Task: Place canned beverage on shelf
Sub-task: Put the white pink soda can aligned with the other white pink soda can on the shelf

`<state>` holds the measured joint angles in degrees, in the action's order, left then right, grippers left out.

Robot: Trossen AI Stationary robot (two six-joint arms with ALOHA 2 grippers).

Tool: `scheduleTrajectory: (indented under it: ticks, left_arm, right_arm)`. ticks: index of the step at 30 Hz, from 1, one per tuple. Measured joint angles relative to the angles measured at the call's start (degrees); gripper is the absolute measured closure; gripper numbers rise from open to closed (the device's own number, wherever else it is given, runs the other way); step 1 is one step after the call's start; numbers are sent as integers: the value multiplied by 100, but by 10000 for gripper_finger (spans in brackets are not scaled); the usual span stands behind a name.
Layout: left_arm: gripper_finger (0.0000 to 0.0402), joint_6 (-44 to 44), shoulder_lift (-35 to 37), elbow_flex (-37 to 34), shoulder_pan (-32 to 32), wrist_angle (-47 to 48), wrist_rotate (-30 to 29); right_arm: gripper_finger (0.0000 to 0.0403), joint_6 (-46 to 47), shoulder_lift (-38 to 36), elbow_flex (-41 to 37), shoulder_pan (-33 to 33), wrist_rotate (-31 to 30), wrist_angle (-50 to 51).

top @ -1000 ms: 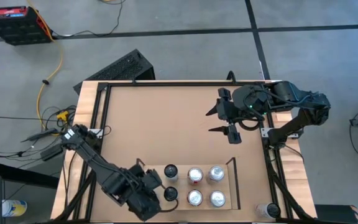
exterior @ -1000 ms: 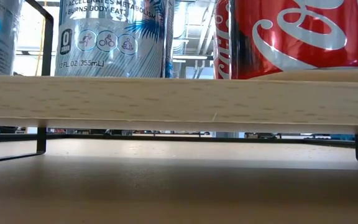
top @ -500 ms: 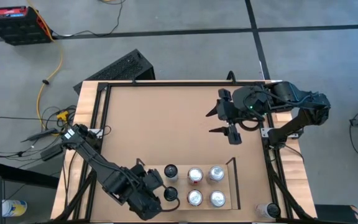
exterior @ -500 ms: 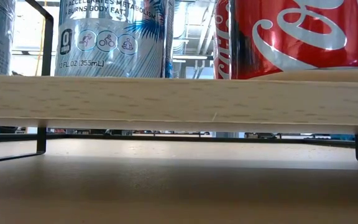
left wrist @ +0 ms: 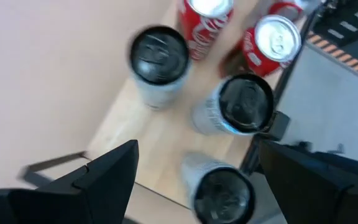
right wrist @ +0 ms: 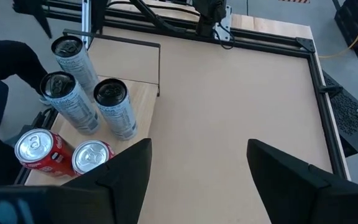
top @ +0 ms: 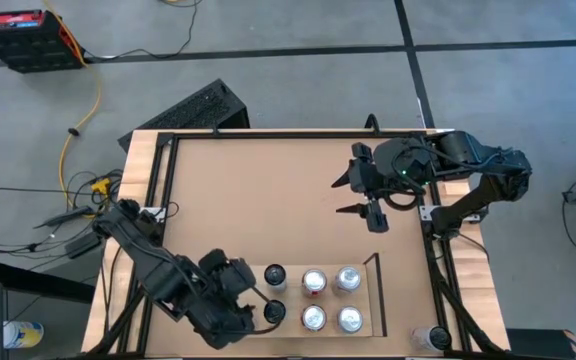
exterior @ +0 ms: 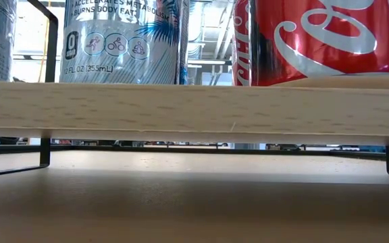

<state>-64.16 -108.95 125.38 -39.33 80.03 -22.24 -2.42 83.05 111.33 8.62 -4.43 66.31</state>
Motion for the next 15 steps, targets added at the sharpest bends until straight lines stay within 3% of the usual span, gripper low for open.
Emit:
scheduleTrajectory:
  ticks: [8,15]
  left_arm:
    - [86,458,-4,419,-2,681,-260]
    - [86,1568,160,712,-11,1007,-434]
  right_arm:
    - [117,376,0,0,46,-4,5]
    - [117,1410,243,0,533,-26,256]
